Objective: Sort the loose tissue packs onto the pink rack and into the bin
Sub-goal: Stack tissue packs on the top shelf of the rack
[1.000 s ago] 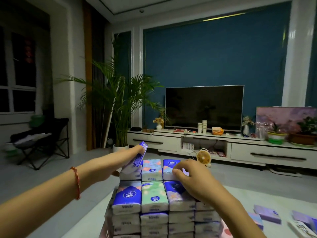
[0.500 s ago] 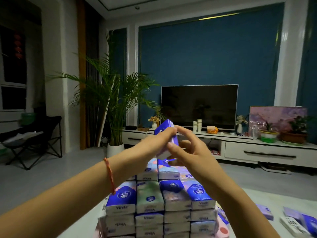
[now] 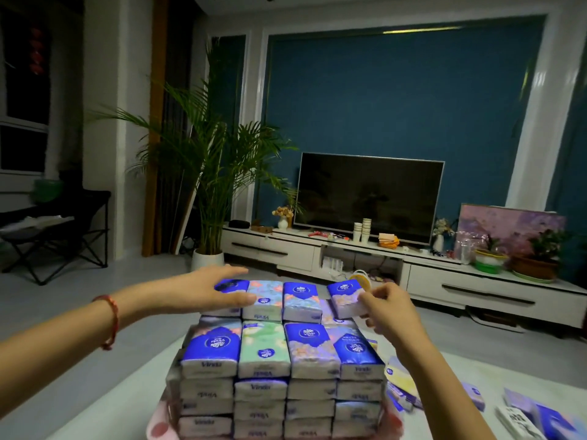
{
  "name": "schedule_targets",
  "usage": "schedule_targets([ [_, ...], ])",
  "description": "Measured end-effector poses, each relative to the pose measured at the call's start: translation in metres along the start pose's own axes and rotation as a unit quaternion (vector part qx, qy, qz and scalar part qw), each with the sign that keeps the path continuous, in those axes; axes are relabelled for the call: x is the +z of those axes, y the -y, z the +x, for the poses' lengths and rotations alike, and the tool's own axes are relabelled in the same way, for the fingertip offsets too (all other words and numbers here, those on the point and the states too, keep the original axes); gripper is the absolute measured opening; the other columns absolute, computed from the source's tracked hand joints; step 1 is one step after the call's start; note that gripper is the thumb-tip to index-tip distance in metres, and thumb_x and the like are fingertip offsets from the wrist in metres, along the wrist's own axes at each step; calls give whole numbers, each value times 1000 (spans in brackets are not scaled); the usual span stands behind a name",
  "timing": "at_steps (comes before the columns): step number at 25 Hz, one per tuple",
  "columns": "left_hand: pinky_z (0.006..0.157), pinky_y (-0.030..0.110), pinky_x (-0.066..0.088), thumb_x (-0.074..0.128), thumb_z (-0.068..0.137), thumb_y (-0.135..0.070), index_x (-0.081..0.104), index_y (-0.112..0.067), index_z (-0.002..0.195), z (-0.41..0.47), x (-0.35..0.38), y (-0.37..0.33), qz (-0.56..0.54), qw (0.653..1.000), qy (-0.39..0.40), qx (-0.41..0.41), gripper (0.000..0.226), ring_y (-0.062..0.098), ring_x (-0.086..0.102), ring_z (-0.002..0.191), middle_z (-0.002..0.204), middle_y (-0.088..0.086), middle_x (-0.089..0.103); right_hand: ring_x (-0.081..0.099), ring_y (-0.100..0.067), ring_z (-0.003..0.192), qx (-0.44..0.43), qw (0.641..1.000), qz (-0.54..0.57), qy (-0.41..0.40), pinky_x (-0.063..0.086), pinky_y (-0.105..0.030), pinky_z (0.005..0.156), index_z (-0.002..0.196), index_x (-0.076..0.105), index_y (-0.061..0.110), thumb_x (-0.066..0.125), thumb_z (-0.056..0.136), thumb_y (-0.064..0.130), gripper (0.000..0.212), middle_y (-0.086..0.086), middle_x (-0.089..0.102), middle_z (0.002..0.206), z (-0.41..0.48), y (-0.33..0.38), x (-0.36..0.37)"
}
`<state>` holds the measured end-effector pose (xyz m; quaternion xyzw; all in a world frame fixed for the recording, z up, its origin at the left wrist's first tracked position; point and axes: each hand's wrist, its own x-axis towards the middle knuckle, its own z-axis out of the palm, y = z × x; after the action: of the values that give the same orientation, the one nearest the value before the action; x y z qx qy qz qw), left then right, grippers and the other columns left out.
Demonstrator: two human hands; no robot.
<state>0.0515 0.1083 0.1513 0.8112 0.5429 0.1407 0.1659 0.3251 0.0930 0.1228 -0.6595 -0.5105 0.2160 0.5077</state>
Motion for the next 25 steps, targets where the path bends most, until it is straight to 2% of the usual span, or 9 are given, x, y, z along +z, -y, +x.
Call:
schedule_targets([
  [2,98,19,36,38,28,-98,26,-36,143,0,4,4,-27,999,5,20,131,2,36,120,152,-5,26,52,-21,70,7,999,-14,40,41,-31,61,82,55,10,56,86,18,9,-12,63,85,0,1,3],
  [6,91,16,31,37,22,-98,29,-31,142,3,12,5,-2,999,-11,38,137,0,32,112,141,-8,36,46,-12,64,0,996,-43,75,37,-26,61,87,58,8,58,86,23,15,-2,55,71,-7,5,3],
  [8,89,16,30,38,26,-97,31,-30,141,3,15,3,-6,999,-28,39,133,0,33,110,140,-8,38,53,-13,74,-31,995,-58,78,40,-26,65,99,58,9,59,88,29,23,-4,60,86,-10,6,2],
  [9,89,16,30,33,22,-100,31,-30,141,3,16,3,-13,999,-33,41,137,1,35,112,142,-7,37,56,-16,91,-63,993,-71,74,43,-27,75,112,56,11,58,89,32,31,-5,61,104,-12,6,2],
  [11,93,18,31,27,15,-102,28,-36,142,4,15,4,-33,998,-33,43,143,7,35,126,150,-6,29,46,-15,123,-146,979,-111,89,39,-29,96,134,44,19,54,92,32,46,-1,49,136,-16,8,1],
  [12,96,20,31,27,15,-102,26,-41,141,4,15,4,-43,998,-29,45,141,10,30,134,153,-7,23,39,-13,130,-184,968,-126,115,35,-28,101,139,39,24,52,93,32,49,2,41,143,-19,10,2],
  [16,112,31,20,27,19,-103,25,-51,136,8,17,4,-25,998,-10,63,128,13,11,144,157,-6,12,24,-16,140,-207,930,-218,210,30,-35,111,142,33,34,48,93,42,52,4,23,154,-23,14,9],
  [22,115,39,21,21,20,-103,25,-47,140,10,24,5,4,999,-17,47,133,15,14,143,156,-6,14,32,-14,136,-232,918,-255,198,33,-29,103,137,44,29,52,91,43,49,3,30,152,-19,15,9],
  [25,115,41,22,27,32,-100,23,-46,141,6,25,1,11,998,-6,56,122,17,14,143,156,-6,14,32,-15,136,-233,916,-250,209,34,-30,102,138,43,29,52,91,42,50,3,30,152,-19,14,11],
])
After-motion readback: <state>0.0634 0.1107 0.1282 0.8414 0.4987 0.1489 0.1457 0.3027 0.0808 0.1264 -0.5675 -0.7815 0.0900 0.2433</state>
